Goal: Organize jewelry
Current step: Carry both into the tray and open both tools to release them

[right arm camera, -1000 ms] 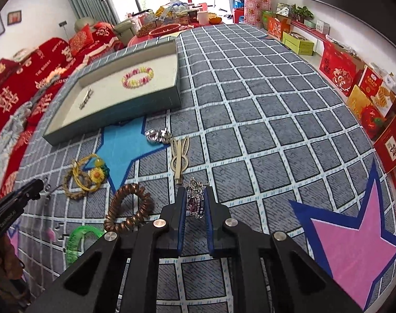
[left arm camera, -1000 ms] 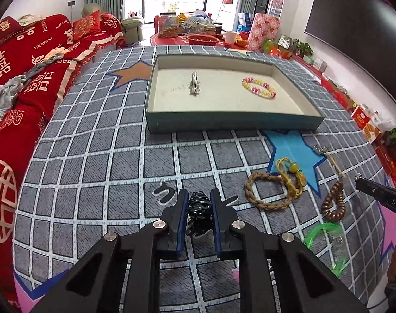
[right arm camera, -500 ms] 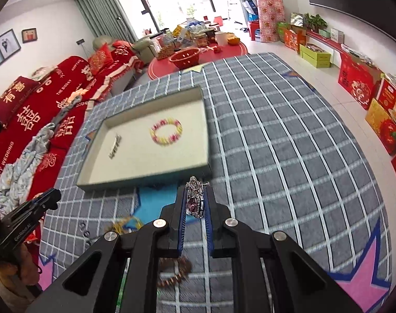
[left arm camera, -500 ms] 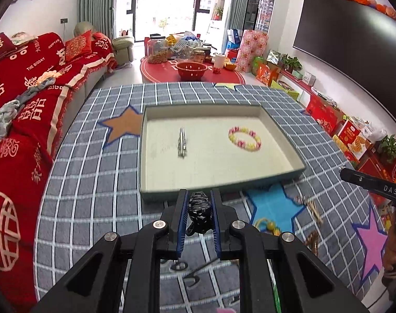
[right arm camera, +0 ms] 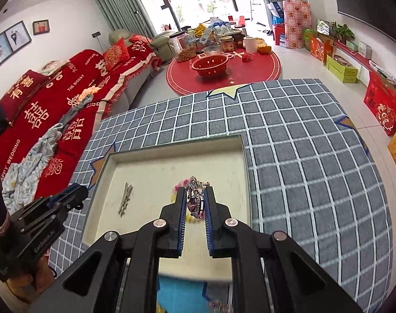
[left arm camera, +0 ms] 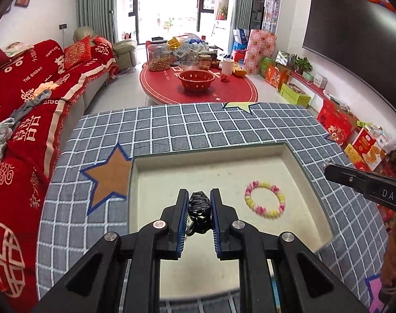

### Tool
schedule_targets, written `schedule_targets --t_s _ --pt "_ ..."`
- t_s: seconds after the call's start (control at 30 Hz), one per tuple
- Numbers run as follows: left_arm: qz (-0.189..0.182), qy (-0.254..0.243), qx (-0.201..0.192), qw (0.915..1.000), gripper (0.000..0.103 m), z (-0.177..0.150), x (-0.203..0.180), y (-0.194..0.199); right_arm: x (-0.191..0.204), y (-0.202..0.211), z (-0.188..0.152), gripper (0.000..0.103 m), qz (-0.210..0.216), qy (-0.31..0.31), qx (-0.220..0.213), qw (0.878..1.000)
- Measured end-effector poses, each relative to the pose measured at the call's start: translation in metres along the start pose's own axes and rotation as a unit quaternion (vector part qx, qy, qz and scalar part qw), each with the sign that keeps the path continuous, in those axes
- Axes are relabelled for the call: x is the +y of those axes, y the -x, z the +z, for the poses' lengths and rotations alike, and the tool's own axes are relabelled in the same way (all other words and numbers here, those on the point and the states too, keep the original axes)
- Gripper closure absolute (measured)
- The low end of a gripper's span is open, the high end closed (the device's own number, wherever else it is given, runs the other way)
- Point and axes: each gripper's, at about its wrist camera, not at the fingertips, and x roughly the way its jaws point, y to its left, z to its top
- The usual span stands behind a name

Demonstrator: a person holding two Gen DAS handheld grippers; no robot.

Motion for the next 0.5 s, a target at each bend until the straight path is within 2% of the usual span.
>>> schedule_targets --t_s 0.27,0.5 --pt "0.014 -0.024 0.036 0.9989 0.073 0.008 -0.014 -0.065 -0.008 -0.068 0.016 0.089 -0.014 -0.002 0.037 0.999" --pt "0.024 -0.047 0.058 0.9969 0.073 0.001 -0.026 -0.095 -0.020 -0.104 0.013 0.089 -0.035 -0.008 0.050 0.998"
